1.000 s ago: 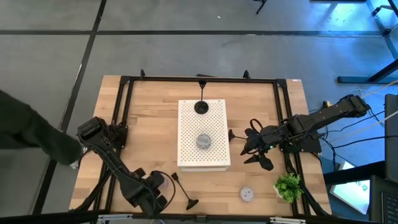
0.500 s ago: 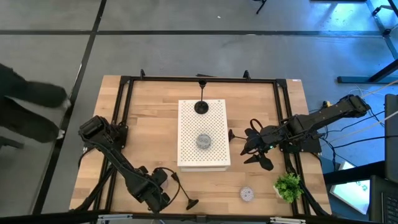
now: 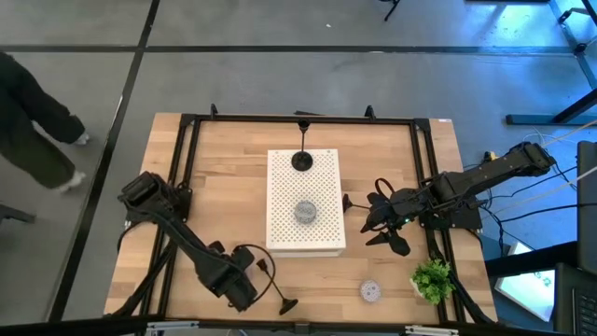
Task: Pick & Place candle stick holders
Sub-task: Put the left pink patterned scented candle on the shelf
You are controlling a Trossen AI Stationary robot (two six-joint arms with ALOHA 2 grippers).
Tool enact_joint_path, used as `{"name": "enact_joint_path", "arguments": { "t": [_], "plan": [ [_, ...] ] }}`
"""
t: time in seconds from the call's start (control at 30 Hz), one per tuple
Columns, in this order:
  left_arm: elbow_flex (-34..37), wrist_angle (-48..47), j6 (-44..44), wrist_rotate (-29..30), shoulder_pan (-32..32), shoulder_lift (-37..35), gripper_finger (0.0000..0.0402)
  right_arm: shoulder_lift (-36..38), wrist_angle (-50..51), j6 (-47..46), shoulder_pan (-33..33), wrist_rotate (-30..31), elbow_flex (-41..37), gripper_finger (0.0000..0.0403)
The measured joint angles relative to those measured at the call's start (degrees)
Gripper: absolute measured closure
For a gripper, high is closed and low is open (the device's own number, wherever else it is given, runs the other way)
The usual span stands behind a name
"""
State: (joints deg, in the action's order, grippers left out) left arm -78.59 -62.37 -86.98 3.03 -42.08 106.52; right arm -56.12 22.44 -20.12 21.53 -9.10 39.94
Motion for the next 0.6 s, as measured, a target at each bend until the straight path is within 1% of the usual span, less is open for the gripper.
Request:
{"name": "enact_joint_path", "arguments": {
  "t": [0.13, 0.2, 0.3, 0.43, 0.6],
  "plan": [
    [0.0, -0.91, 2.8, 0.29, 1.27, -0.02, 0.0198, 0.0, 0.0, 0.02, -0.01, 0.0, 0.0, 0.0208],
    [0.0, -2.59, 2.79, 0.89, 1.96, -0.02, 0.017, -0.01, 0.01, 0.01, -0.01, 0.0, 0.0, 0.0208],
    [0.0, -3.95, 3.21, 2.86, 2.86, -0.02, 0.0141, 0.0, 0.02, 0.02, -0.01, 0.0, 0.0, 0.0208],
    [0.0, -2.12, 4.75, 3.93, 3.82, -0.02, 0.0119, 0.0, 0.02, 0.02, 0.01, 0.0, -0.01, 0.0208],
    [0.0, 2.97, 6.74, 3.68, 4.08, -0.03, 0.0114, 0.0, 0.02, 0.02, -0.01, 0.0, 0.0, 0.0208]
  ]
}}
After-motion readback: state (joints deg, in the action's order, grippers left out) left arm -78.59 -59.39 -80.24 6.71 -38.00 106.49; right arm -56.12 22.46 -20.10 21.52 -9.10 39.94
